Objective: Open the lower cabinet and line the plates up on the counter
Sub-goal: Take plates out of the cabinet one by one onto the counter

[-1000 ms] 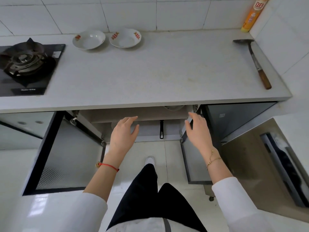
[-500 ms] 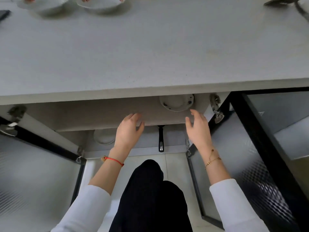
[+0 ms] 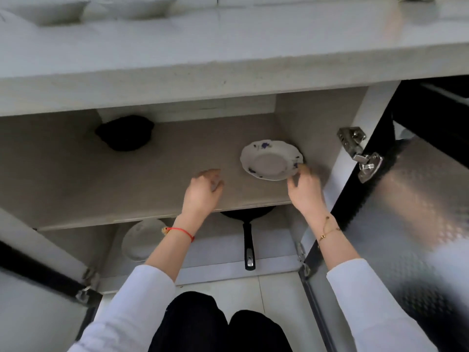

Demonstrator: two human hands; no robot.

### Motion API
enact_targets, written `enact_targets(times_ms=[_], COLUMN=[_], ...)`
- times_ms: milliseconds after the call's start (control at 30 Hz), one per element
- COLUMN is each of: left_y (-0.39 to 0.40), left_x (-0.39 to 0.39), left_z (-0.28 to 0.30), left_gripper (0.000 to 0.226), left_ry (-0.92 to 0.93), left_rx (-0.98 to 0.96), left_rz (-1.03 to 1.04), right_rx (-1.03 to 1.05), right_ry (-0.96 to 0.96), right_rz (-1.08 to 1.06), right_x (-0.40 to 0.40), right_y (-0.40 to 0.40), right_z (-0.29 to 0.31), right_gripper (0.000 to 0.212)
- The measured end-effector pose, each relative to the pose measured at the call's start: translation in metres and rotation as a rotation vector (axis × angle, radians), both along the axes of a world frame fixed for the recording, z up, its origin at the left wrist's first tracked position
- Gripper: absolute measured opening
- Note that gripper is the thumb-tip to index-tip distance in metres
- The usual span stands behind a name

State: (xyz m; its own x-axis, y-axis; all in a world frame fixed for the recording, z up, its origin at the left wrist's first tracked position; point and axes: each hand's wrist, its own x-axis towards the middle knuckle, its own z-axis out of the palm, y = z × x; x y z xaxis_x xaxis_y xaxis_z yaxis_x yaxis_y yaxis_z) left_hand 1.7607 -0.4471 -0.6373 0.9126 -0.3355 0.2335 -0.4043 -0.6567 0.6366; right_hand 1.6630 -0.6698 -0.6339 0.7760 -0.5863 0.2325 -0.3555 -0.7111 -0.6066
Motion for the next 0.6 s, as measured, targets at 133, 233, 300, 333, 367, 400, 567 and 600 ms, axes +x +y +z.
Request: enact_targets(times_ms=[133, 233, 300, 333, 367, 400, 567, 600], left_y=[-0.025, -0.04, -0.051, -0.057, -0.063, -0.068, -0.092, -0.096], left_x=[0.03, 0.052, 0.066, 0.073, 0.078, 0.082, 0.092, 0.094], left_z=[0.001, -0.003, -0.007, -0.008, -0.009, -0.01, -0.014, -0.015], left_gripper=[0.03, 0.026, 0.029, 0.03, 0.032, 0.034, 0.047, 0.048], left_ry=[0.082, 0.087, 0.116, 0.138, 0.159, 0.181, 0.282, 0.294], left_rx=[0.022, 0.074, 0.103, 0.109, 0.113, 0.116, 0.14, 0.151], left_rz=[0.003, -0.02, -0.028, -0.026, -0.02, -0.009, 0.022, 0.016], right_rx=[-0.029, -0.058, -0.046, -0.04, -0.042, -0.044, -0.005, 0.003], right_ry=[0.082, 0.162, 0.203, 0.224, 0.245, 0.267, 0.308, 0.309], right_rz=[-0.038, -0.068, -0.082, -0.092, -0.098, -0.101, -0.132, -0.131], right_x=[0.023, 0.038, 0.049, 0.054, 0.059, 0.063, 0.075, 0.077], right_y=[-0.02, -0.031, -0.038, -0.041, -0.043, -0.045, -0.048, -0.05], right_z=[-0.006, -0.01, -0.013, -0.015, -0.016, -0.018, -0.025, -0.027], right_gripper=[0.032, 0.032, 0.034, 0.036, 0.037, 0.038, 0.042, 0.043])
